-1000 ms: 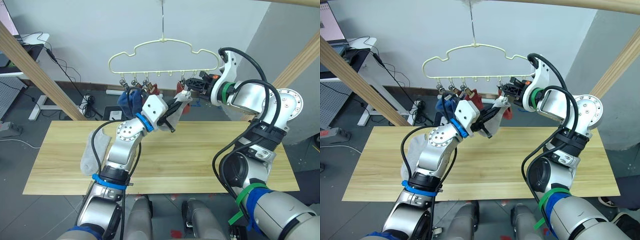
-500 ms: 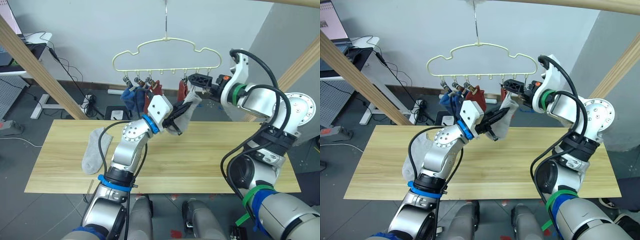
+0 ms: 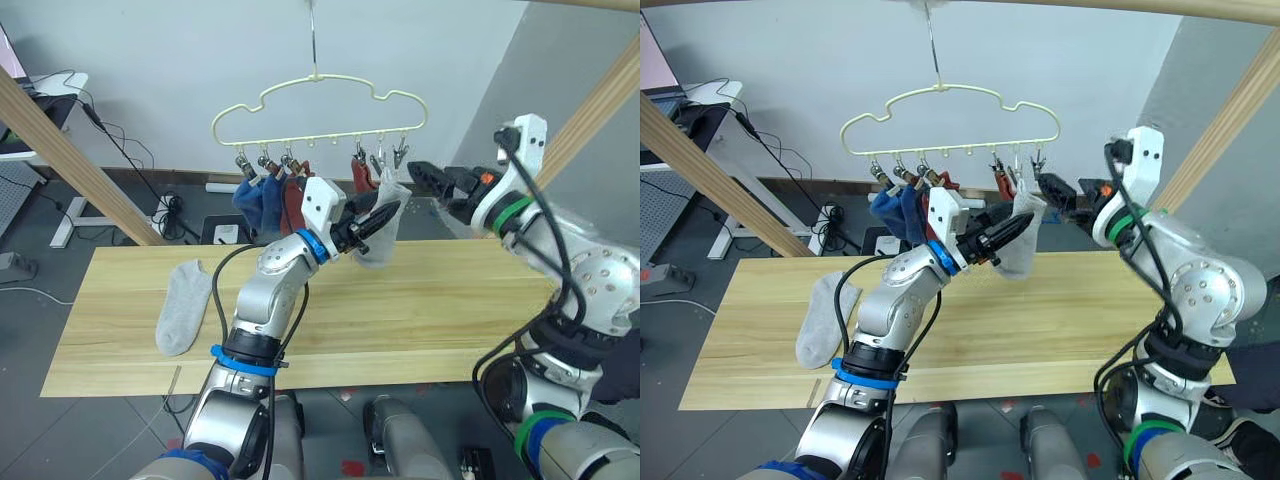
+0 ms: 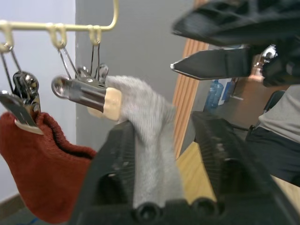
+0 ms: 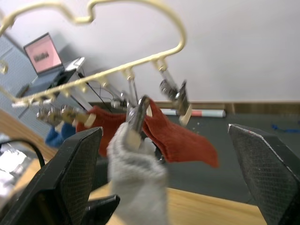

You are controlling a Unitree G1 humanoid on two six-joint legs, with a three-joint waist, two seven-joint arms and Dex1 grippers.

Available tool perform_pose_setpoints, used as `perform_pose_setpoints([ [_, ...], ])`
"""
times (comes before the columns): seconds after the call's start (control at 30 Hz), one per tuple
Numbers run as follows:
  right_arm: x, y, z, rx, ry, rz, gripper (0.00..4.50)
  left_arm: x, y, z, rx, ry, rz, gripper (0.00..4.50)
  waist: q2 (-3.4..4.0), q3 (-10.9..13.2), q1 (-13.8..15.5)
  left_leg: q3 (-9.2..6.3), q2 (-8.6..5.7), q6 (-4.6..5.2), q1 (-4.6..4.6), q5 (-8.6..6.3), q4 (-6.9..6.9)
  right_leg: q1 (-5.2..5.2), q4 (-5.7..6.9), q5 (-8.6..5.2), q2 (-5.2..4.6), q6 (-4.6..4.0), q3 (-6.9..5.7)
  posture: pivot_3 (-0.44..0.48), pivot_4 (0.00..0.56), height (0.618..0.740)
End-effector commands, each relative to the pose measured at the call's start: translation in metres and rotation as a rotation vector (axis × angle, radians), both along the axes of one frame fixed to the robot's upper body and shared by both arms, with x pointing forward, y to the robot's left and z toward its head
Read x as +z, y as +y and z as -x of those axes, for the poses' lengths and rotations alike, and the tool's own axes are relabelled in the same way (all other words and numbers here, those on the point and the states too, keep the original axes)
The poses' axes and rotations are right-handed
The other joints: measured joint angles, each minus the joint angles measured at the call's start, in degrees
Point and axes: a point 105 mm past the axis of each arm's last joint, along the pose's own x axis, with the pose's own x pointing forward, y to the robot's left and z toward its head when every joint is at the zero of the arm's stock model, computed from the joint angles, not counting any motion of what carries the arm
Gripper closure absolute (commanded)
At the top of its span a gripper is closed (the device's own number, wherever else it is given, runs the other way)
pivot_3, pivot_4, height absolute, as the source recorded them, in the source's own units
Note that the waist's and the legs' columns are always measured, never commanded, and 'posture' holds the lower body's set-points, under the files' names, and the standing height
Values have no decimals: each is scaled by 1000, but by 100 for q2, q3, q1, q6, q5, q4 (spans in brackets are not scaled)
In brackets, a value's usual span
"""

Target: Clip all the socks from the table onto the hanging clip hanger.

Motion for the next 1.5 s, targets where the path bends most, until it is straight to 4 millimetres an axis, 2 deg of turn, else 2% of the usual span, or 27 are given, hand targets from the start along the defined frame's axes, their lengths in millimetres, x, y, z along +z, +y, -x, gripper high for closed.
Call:
perform_pose_setpoints([
  [0.03,5,4,6,5,-117,73,0,15,10,5,-2,-29,35,1045,0,0,2,-1,-1,0,1,1,1,0,3,0,0,0,-1,12,230,740],
  [0.17,-7,6,5,-9,-136,126,0,13,27,13,-7,-3,23,46,0,0,-8,-2,-1,-1,6,4,7,0,18,0,0,1,2,18,231,740],
  [0.37,-5,3,1,-88,-265,240,0,19,63,38,-29,-7,-28,46,0,0,-3,-9,2,-8,10,11,8,0,29,-1,2,1,-2,28,234,740],
  [0.53,0,3,-6,-190,-356,263,0,25,90,57,-24,-50,-121,46,-1,0,3,-10,3,-15,10,15,9,0,30,-1,1,1,-2,44,242,740],
  [0.6,4,9,-8,-216,-400,268,415,30,97,64,-27,-51,-133,0,-1,0,2,-10,3,-16,13,15,8,0,30,-1,1,1,-1,56,246,740],
  [0.73,2,18,-15,-260,-427,296,1690,39,104,72,-10,-65,-151,0,-1,0,16,-16,7,-20,12,18,8,0,31,-1,1,1,-3,63,247,740],
  [0.9,-4,26,-26,-326,-412,280,1690,44,109,76,23,-51,-138,0,-1,0,35,-17,6,-21,12,19,8,1,31,-1,0,1,-2,80,249,740],
  [1.07,-8,33,-40,-363,-397,259,1690,46,104,81,34,-49,-118,0,-1,0,44,-16,6,-21,12,19,7,1,31,0,-1,1,-2,86,250,740],
  [1.23,-9,31,-52,-412,-387,237,1690,47,101,85,36,-47,-106,0,-1,0,50,-20,9,-22,13,19,7,1,32,0,-3,0,-1,86,250,740],
  [1.27,-8,30,-55,-423,-385,231,2098,47,100,85,35,-47,-107,0,-1,0,54,-19,9,-22,13,19,7,1,32,0,-3,0,-1,102,248,740],
  [1.33,-6,31,-59,-433,-387,225,2605,47,101,86,37,-46,-107,0,-1,0,57,-17,8,-22,13,19,7,1,32,0,-3,0,-2,102,248,740],
  [1.5,-6,36,-65,-432,-385,218,2605,48,101,86,42,-43,-107,0,-1,0,62,-18,8,-21,13,19,7,1,33,0,-4,0,-3,116,245,740],
])
